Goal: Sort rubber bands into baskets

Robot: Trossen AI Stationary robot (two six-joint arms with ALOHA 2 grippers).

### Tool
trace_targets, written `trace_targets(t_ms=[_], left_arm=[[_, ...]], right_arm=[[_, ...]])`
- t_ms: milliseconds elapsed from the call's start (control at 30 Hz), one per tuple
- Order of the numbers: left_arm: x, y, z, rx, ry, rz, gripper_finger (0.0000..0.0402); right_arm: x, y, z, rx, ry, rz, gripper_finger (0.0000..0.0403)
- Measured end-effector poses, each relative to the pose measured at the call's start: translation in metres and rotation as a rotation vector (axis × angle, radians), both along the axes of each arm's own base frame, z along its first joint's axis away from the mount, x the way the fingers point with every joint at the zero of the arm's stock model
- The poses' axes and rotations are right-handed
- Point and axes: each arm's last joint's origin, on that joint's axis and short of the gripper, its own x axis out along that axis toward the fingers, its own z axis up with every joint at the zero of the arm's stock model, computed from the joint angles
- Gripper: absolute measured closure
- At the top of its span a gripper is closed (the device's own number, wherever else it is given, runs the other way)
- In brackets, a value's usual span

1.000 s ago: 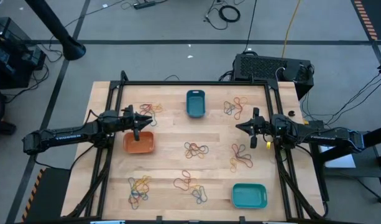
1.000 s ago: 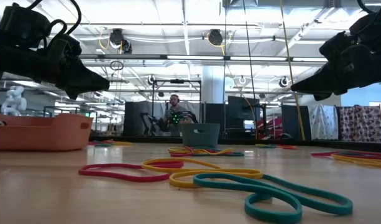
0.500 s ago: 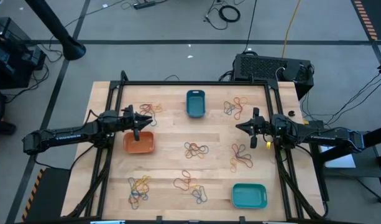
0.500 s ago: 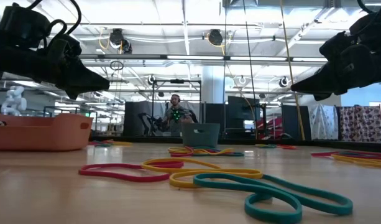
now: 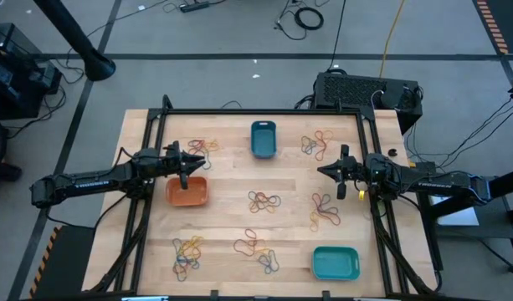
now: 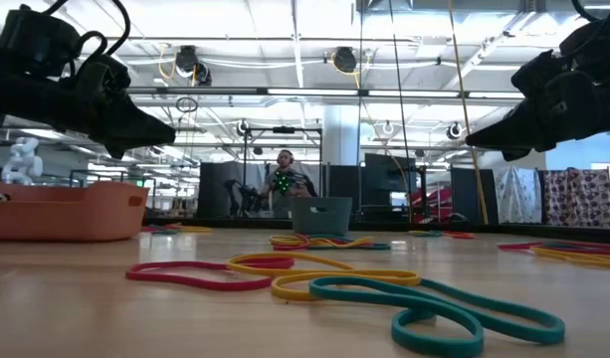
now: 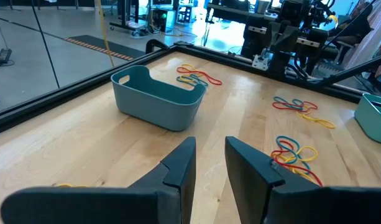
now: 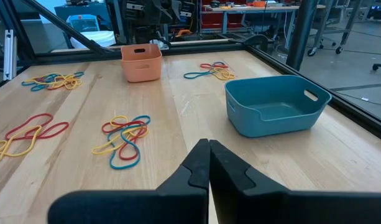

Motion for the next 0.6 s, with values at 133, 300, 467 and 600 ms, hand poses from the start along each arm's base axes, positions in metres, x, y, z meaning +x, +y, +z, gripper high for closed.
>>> trace_targets(t_ms=[133,300,467,600], left_arm=[[0.0000,0.0000,0.0000,0.000,0.001,0.000,0.0309],[0.0000,0.0000,0.0000,0.000,0.000,0.001,0.0309],[0.0003,0.0001,0.0017,0.004,-0.018,0.002,0.0309],[0.0008,-0.0004,0.0047,-0.101,-0.078,0.003,0.0309]], right_arm=[[0.0000,0.0000,0.0000,0.000,0.000,0.000,0.0403],[0.0000,0.0000,0.0002,-0.001,-0.001,0.000,0.0403],[0.0000,0.0000,0.0001,-0.029,0.004,0.005,0.0403],[0.0000,0.0000,0.0002,-0.024,0.002,0.004,0.0403]])
